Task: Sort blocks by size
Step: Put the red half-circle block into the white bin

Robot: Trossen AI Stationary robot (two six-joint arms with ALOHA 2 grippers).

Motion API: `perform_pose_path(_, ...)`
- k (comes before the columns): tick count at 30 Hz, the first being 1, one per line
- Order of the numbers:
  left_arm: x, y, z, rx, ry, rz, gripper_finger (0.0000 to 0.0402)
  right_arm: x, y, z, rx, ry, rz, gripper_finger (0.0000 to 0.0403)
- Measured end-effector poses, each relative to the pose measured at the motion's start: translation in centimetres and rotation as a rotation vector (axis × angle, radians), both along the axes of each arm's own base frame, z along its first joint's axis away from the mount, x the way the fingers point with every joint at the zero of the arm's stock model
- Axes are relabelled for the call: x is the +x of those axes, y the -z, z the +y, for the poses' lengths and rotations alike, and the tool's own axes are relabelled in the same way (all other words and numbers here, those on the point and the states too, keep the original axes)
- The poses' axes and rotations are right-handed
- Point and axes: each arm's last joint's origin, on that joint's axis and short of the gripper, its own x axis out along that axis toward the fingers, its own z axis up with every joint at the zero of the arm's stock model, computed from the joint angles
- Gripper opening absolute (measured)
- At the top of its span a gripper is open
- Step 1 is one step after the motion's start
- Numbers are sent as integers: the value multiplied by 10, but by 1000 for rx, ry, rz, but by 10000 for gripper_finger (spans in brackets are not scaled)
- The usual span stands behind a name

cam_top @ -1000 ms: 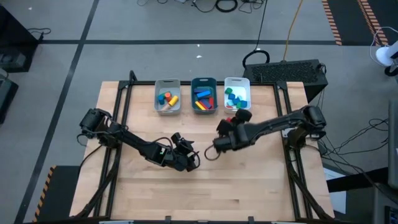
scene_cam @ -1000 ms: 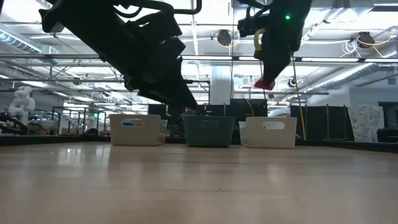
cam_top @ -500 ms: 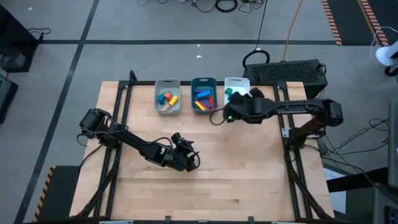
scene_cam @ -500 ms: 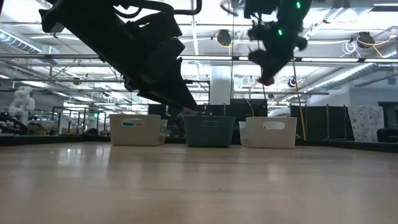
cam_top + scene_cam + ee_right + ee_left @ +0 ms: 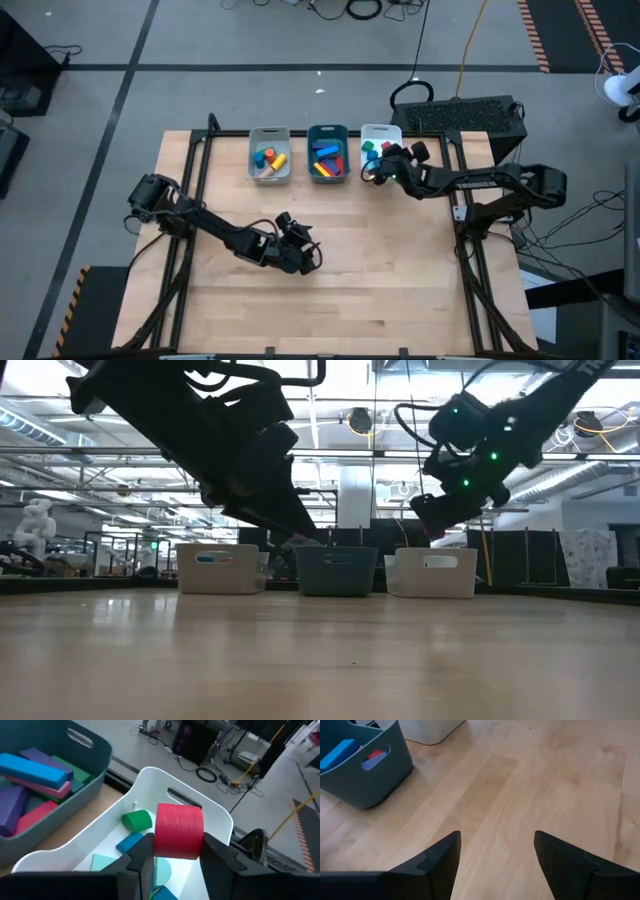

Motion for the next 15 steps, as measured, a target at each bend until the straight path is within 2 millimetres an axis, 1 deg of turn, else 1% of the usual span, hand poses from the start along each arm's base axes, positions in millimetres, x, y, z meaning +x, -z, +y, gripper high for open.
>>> perform_pose_path(7,2,0,8,3,-23,1,253,-9,6,-15,51,0,-34,119)
perform_pose_path(10,3,0,9,13,-17,8,253,-11,7,-22,95,-26,-57,119)
perform_pose_path(15,2,0,9,40,4,23,253,-16,7,-30,107,-9,-64,119)
